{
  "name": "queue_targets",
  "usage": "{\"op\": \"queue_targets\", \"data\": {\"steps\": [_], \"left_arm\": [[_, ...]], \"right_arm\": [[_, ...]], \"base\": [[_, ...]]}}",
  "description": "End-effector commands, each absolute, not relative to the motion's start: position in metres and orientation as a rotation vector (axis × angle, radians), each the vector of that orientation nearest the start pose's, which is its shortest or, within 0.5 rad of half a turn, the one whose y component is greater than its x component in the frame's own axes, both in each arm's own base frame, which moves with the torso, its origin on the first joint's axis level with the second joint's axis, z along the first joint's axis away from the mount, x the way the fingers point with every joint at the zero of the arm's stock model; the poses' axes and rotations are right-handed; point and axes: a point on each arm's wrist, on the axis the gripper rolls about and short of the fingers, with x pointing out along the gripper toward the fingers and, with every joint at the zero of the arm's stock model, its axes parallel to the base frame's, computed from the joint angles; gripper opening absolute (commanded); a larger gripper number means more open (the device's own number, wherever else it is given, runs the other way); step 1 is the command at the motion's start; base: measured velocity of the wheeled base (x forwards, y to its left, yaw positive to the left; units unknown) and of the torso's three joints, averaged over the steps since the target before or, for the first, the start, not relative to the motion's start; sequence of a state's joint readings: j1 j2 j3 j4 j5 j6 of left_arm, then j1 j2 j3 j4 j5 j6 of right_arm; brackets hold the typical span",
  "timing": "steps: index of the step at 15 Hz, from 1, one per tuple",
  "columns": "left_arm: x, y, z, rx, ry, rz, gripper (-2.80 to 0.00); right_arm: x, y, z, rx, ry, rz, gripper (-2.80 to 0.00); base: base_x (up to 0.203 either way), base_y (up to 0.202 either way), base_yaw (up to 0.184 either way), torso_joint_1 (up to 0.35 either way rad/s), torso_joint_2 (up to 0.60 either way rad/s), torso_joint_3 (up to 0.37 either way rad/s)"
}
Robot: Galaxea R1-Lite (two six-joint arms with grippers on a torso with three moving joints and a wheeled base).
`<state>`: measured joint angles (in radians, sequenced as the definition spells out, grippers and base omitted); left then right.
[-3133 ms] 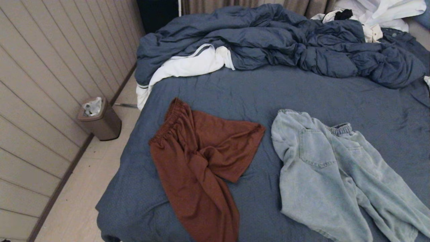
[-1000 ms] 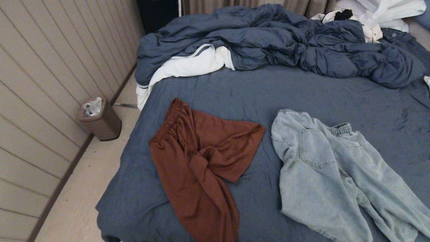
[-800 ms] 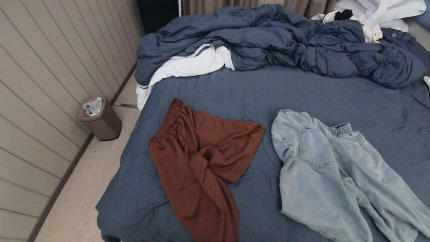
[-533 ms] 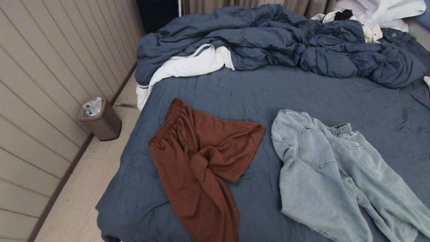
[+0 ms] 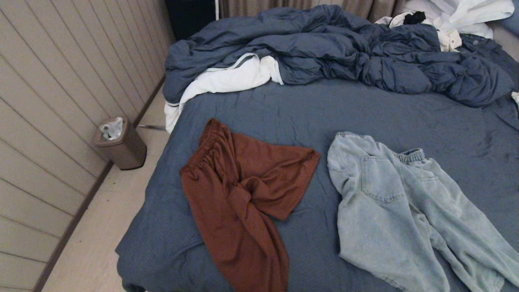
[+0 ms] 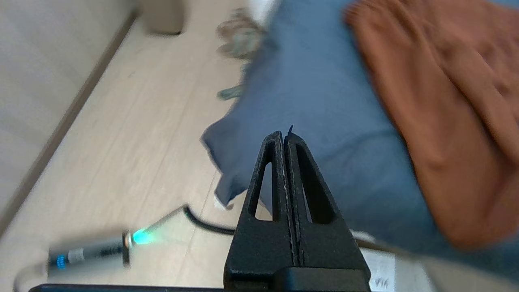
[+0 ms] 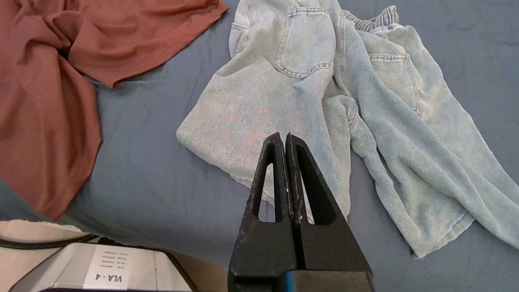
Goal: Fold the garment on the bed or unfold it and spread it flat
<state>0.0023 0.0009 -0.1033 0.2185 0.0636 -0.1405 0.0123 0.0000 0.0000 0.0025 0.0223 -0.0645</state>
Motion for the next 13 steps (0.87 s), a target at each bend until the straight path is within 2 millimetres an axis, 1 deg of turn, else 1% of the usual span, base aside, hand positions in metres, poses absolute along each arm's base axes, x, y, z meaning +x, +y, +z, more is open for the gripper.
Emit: {"op": "queue_targets", "data": {"steps": [1,2,3,5,8,10,13], "left_arm": [[-0.0275,0.0000,0.0771,0.049,0.083,0.003,-2.80],[-0.0252,-0.0007,0.0798,0.101,0.016,-0.025,-2.80],[-0.0250,-0.0009,0.0795,0.089,0.014,-0.037,-2.80],[-0.0250,-0.0006,0.0758,0.002,0.050,-0.027,-2.80],[-0.0250,0.0001,0.0760,-0.030,0.048,0.006,-2.80],[-0.0245,0.0004,0.0767,-0.097,0.029,0.020,-2.80],[-0.0245,0.0004,0.0770,-0.096,0.025,0.022,-2.80]], "right_arm": [[-0.0225,0.0003,0.0753,-0.082,0.006,0.037,-2.80],[-0.0226,0.0002,0.0752,-0.081,0.005,0.039,-2.80],[-0.0226,0.0003,0.0752,-0.076,0.005,0.038,-2.80],[-0.0226,0.0003,0.0752,-0.071,0.005,0.037,-2.80],[-0.0226,0.0002,0.0752,-0.071,0.005,0.035,-2.80],[-0.0226,0.0002,0.0752,-0.073,0.005,0.037,-2.80],[-0.0227,0.0002,0.0754,-0.050,0.002,0.035,-2.80]], "base": [[0.000,0.000,0.000,0.000,0.00,0.000],[0.000,0.000,0.000,0.000,0.00,0.000],[0.000,0.000,0.000,0.000,0.00,0.000],[0.000,0.000,0.000,0.000,0.00,0.000],[0.000,0.000,0.000,0.000,0.00,0.000],[0.000,0.000,0.000,0.000,0.00,0.000],[0.000,0.000,0.000,0.000,0.00,0.000]]}}
